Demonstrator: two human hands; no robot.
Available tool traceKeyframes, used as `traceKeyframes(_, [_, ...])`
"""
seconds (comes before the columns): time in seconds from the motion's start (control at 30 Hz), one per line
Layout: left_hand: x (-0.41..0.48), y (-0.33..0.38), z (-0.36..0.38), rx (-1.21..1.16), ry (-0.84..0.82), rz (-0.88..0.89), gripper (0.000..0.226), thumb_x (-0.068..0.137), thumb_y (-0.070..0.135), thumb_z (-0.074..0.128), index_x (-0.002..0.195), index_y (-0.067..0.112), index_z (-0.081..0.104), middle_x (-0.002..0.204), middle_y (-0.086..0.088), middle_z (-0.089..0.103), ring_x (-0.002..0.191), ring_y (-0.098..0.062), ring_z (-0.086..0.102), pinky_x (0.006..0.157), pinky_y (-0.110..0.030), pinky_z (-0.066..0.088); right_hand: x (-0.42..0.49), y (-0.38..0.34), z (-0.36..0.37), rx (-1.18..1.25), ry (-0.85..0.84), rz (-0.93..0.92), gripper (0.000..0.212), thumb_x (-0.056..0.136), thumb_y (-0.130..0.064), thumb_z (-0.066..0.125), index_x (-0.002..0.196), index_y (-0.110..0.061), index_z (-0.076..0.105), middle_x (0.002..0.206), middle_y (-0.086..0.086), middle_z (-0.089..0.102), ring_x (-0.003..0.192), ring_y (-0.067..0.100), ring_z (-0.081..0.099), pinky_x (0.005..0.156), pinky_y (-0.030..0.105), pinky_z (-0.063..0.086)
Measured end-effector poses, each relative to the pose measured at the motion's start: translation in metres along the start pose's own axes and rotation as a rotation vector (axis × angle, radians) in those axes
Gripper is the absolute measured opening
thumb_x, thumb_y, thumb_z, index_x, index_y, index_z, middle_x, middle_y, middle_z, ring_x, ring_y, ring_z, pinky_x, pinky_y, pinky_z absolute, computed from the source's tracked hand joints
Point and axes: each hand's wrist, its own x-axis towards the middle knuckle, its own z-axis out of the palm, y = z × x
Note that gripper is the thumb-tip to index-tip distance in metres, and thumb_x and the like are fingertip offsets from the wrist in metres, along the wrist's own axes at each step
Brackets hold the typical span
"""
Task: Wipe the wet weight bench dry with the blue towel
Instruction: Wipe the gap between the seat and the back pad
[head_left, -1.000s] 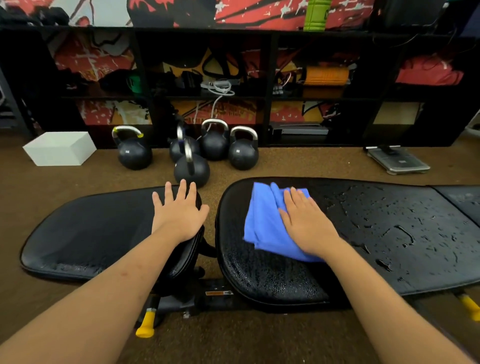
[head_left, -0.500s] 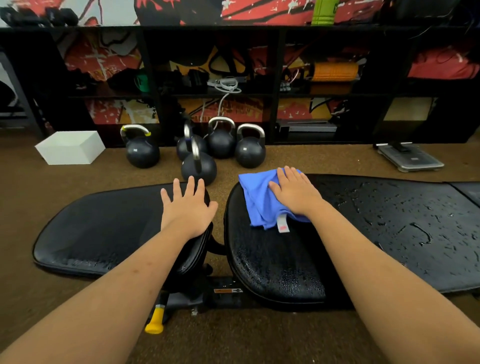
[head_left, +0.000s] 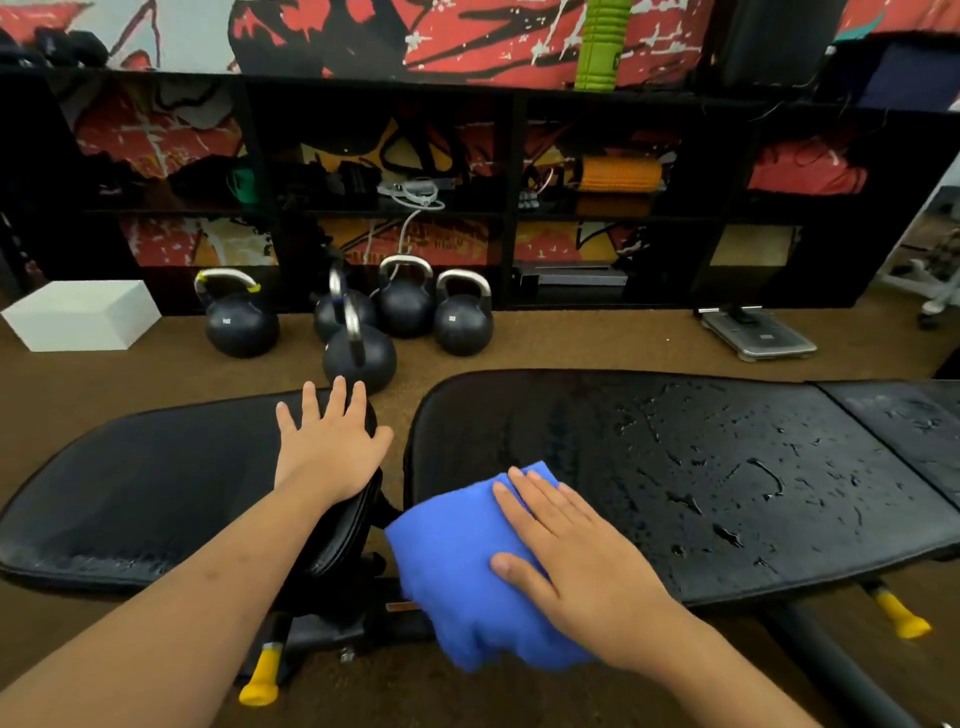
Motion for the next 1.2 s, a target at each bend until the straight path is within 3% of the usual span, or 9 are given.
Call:
traceKeyframes(0.13, [-0.001, 0.001, 0.0, 0.006, 0.001, -0.01, 0.072, 0.098, 0.06, 0.019, 0.159, 0.026, -0.001, 0.167, 0.0, -0.006, 0.152, -0.033, -0.011, 0.12, -0.059, 0.0, 0.026, 0.024, -0.005, 0.035, 0.001, 0.146, 0.086, 0.079, -0.09, 0.01, 0.153, -0.047, -0.003, 0.163, 0.002, -0.017, 0.148, 0.017, -0.024, 0.122, 0.041, -0.007])
traceKeyframes(0.27, [0.0, 0.001, -0.001, 0.0, -0.003, -0.008, 0.073, 0.097, 0.061, 0.018, 0.159, 0.026, 0.0, 0.167, 0.001, -0.005, 0.152, -0.034, -0.011, 0.12, -0.059, 0.0, 0.042, 0.027, -0.006, 0.102, 0.114, 0.511, 0.123, 0.062, -0.098, 0.014, 0.15, -0.014, 0.027, 0.16, 0.02, 0.011, 0.15, 0.034, -0.002, 0.121, 0.044, 0.003])
traceKeyframes(0.37, [-0.001, 0.001, -0.001, -0.005, -0.008, -0.008, 0.073, 0.097, 0.061, 0.018, 0.159, 0.026, 0.0, 0.167, 0.001, -0.006, 0.152, -0.034, -0.011, 0.12, -0.059, -0.001, 0.037, 0.012, 0.001, 0.176, 0.261, 0.518, 0.075, 0.074, -0.084, 0.04, 0.113, -0.021, 0.052, 0.121, 0.006, 0.046, 0.121, 0.027, 0.043, 0.101, 0.038, 0.037])
traceKeyframes(0.43, [-0.002, 0.001, -0.002, -0.004, -0.013, -0.009, 0.073, 0.097, 0.061, 0.018, 0.159, 0.026, 0.0, 0.167, 0.001, -0.006, 0.152, -0.034, -0.011, 0.12, -0.059, -0.001, 0.041, 0.01, -0.008, 0.215, 0.253, 0.509, 0.035, 0.083, -0.06, 0.061, 0.093, -0.028, 0.049, 0.099, -0.005, 0.046, 0.093, 0.016, 0.042, 0.085, 0.036, 0.039])
traceKeyframes(0.57, [-0.003, 0.003, -0.003, -0.006, -0.023, -0.011, 0.073, 0.098, 0.06, 0.018, 0.159, 0.026, -0.001, 0.167, 0.0, -0.006, 0.152, -0.034, -0.012, 0.12, -0.059, -0.001, 0.068, 0.024, -0.064, 0.601, 0.396, 0.42, 0.03, 0.084, -0.005, 0.067, 0.07, -0.021, 0.045, 0.07, 0.002, 0.055, 0.059, 0.011, 0.042, 0.054, 0.018, 0.04])
traceKeyframes(0.77, [-0.003, 0.003, -0.003, -0.007, -0.034, -0.012, 0.072, 0.099, 0.06, 0.017, 0.159, 0.026, -0.002, 0.167, 0.001, -0.006, 0.152, -0.034, -0.012, 0.12, -0.059, -0.001, 0.078, 0.005, -0.159, 0.401, 0.515, 0.035, 0.025, 0.082, -0.009, 0.067, 0.076, -0.022, 0.047, 0.074, -0.006, 0.055, 0.067, 0.004, 0.049, 0.06, 0.016, 0.038])
traceKeyframes(0.93, [-0.002, 0.003, -0.004, -0.01, -0.036, -0.011, 0.073, 0.098, 0.061, 0.018, 0.159, 0.026, 0.0, 0.167, 0.0, -0.005, 0.152, -0.034, -0.011, 0.12, -0.06, -0.001, 0.036, -0.022, -0.154, 0.566, -0.274, 0.03, 0.018, 0.087, -0.042, 0.068, 0.094, -0.027, 0.062, 0.092, -0.004, 0.069, 0.073, 0.004, 0.066, 0.066, 0.028, 0.055])
traceKeyframes(1.07, [-0.003, 0.002, -0.003, -0.017, -0.026, -0.011, 0.073, 0.097, 0.061, 0.019, 0.159, 0.026, 0.0, 0.167, 0.0, -0.005, 0.152, -0.034, -0.01, 0.12, -0.059, -0.001, 0.036, -0.007, -0.093, 0.467, 0.017, 0.261, 0.036, 0.097, -0.052, 0.047, 0.101, -0.022, 0.068, 0.098, 0.001, 0.07, 0.097, 0.018, 0.066, 0.081, 0.027, 0.052])
traceKeyframes(1.2, [-0.002, 0.003, -0.004, -0.023, -0.018, -0.01, 0.073, 0.098, 0.061, 0.02, 0.159, 0.027, 0.001, 0.167, 0.0, -0.004, 0.152, -0.034, -0.009, 0.12, -0.059, -0.001, 0.051, -0.021, -0.012, 0.075, -0.084, 0.422, 0.089, 0.09, -0.073, 0.006, 0.157, -0.015, 0.013, 0.163, 0.016, -0.006, 0.15, 0.03, 0.003, 0.12, 0.04, 0.01])
